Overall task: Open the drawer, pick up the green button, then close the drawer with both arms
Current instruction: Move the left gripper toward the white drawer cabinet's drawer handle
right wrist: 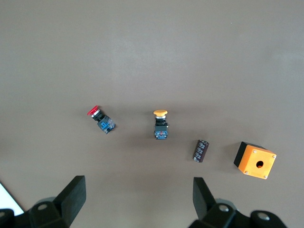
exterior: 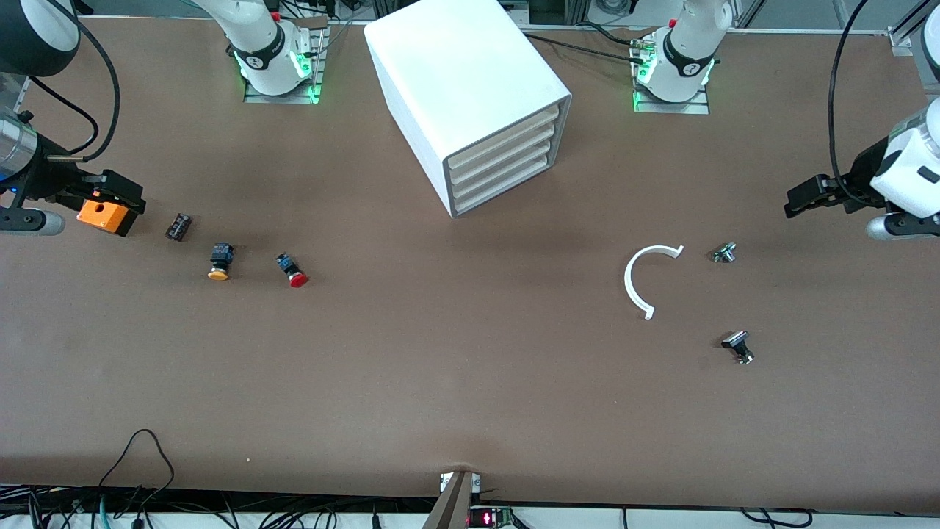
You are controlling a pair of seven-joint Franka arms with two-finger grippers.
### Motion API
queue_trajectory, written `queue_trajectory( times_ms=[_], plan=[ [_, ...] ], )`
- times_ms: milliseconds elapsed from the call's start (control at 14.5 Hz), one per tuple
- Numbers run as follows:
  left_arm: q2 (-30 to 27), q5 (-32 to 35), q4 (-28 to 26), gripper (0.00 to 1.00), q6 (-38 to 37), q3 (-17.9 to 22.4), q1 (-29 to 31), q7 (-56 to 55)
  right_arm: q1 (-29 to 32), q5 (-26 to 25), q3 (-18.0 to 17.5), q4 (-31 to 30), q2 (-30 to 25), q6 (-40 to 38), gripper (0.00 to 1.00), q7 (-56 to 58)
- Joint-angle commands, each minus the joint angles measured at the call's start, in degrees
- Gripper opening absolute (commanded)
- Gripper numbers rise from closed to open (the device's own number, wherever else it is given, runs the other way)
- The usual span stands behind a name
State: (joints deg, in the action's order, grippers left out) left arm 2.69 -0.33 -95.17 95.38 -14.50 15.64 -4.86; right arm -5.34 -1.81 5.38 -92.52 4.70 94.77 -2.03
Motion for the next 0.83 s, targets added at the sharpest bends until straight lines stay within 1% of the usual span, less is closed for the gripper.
queue_trajectory(
  times_ms=[0,138,414,622,760],
  plan=[
    [-0.05,-0.80,0.96,0.99,-1.24,-0.70,0.27,0.22,0.42,0.93,0.15,-0.21,-0.39,0.59,1.00,0.27],
    [0.73,-0.72,2.53,0.99,-1.24,-0.70,0.01,0.30,0.42,0.85,0.15,-0.21,-0.31,0.59,1.00,0.27],
    [1.17,-0.72,2.36,0.99,-1.33,-0.70,0.00,0.38,0.33,0.67,0.15,-0.21,-0.39,0.59,1.00,0.27],
    [3.10,-0.72,2.44,0.99,-1.33,-1.05,-0.61,0.47,0.33,0.76,0.15,-0.21,-0.31,0.59,1.00,0.09],
    [3.37,-0.72,2.53,0.99,-1.33,-1.14,-0.61,0.91,0.42,0.76,0.15,-0.21,-0.31,0.51,1.00,0.09]
  ],
)
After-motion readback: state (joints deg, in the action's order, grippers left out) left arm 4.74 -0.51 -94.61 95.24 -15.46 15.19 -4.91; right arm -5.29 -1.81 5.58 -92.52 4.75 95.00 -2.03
